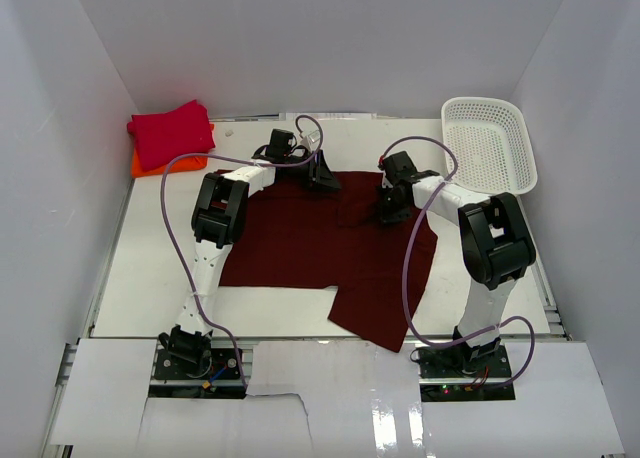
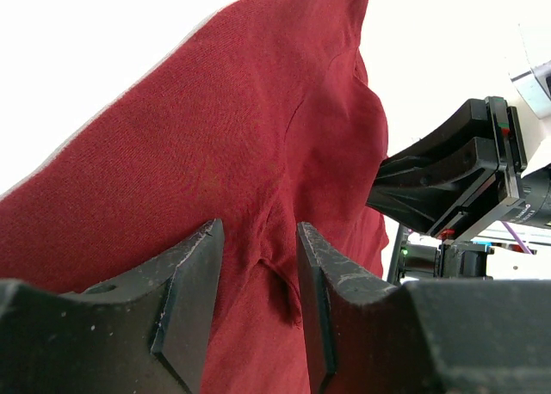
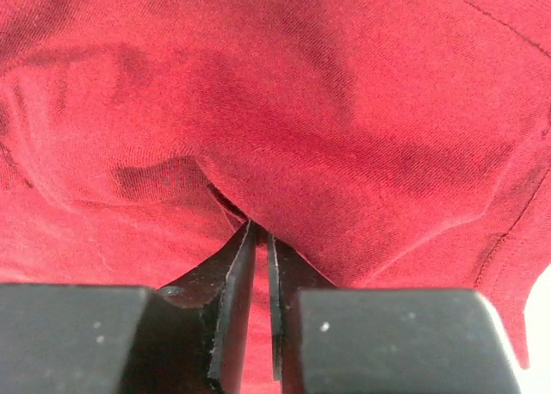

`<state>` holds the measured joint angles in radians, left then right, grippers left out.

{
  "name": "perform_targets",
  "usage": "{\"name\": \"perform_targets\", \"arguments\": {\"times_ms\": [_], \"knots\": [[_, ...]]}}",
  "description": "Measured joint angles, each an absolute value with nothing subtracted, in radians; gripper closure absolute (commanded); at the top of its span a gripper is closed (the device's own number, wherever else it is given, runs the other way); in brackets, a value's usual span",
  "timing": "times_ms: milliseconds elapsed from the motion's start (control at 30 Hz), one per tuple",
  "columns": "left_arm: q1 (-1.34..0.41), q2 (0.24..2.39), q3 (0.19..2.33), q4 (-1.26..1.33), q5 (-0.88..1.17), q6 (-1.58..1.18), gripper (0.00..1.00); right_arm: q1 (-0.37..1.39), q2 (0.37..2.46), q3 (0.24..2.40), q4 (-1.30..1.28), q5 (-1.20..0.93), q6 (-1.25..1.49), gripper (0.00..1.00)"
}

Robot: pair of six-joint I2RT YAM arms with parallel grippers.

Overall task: Fold and stack the t-shirts
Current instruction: Fold the flattened tshirt in 1/3 of the way

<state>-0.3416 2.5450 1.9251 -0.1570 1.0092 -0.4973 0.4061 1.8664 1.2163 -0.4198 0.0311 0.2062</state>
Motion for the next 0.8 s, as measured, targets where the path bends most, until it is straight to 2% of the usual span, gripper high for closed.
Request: {"name": "perform_targets", "arguments": {"times_ms": [133, 800], "knots": [[-0.342, 2.545, 1.925, -0.157, 1.009, -0.497, 0.49, 0.406, 1.868, 1.220, -0.422, 0.035, 0.204, 0.92], [-0.342, 2.545, 1.925, -0.157, 1.010, -0.497, 0.49, 0.406, 1.868, 1.308, -0.669, 0.076, 0.125, 0.92]]}}
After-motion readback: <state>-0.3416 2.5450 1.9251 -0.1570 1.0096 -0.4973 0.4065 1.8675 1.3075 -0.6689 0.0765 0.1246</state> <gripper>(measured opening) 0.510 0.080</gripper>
